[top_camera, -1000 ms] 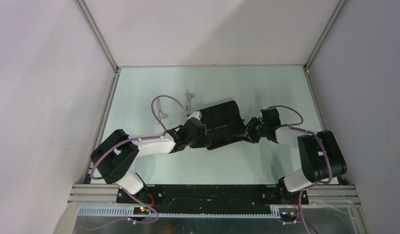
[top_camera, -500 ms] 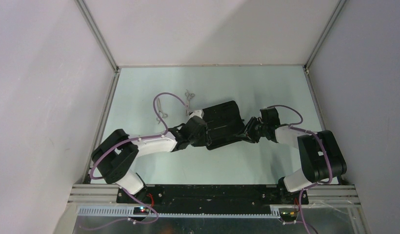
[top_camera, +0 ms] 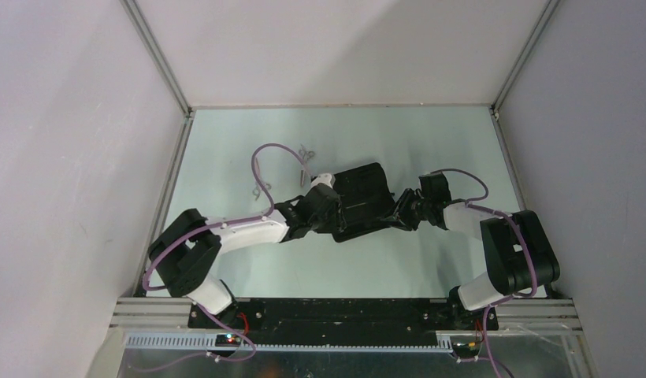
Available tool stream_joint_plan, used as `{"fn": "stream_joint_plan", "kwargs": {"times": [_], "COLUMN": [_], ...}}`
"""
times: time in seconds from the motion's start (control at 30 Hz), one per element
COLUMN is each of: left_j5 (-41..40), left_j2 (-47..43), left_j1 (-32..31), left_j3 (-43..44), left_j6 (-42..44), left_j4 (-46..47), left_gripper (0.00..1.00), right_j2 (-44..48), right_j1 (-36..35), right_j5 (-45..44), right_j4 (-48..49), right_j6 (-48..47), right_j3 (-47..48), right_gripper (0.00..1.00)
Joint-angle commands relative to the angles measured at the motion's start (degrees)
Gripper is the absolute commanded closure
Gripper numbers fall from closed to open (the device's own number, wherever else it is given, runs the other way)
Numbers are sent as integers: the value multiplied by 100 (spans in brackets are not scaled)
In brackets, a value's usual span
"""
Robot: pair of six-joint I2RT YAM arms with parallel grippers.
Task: Sort the hair-cutting tools
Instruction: Place the comb in the hairdressing tool bag.
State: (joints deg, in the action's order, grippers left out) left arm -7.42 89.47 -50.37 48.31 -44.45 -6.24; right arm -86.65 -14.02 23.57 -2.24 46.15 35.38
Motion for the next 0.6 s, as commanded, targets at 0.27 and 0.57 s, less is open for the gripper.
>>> {"fn": "stream_joint_plan", "kwargs": {"times": [0.27,0.57], "left_j5": [-90,-154], "left_j2": [495,574], "left_j1": [-28,-26], "left_j3": [302,273], "left_j6": [117,26], "left_j4": [-57,-278], "left_gripper": [54,53], "right_j2": [-177,-156], "right_j1": [-31,-30], "right_j5": [-239,-239], "right_j4": [-263,-279], "right_j6": [-236,-232], "right_j3": [35,31], "right_gripper": [63,64]}}
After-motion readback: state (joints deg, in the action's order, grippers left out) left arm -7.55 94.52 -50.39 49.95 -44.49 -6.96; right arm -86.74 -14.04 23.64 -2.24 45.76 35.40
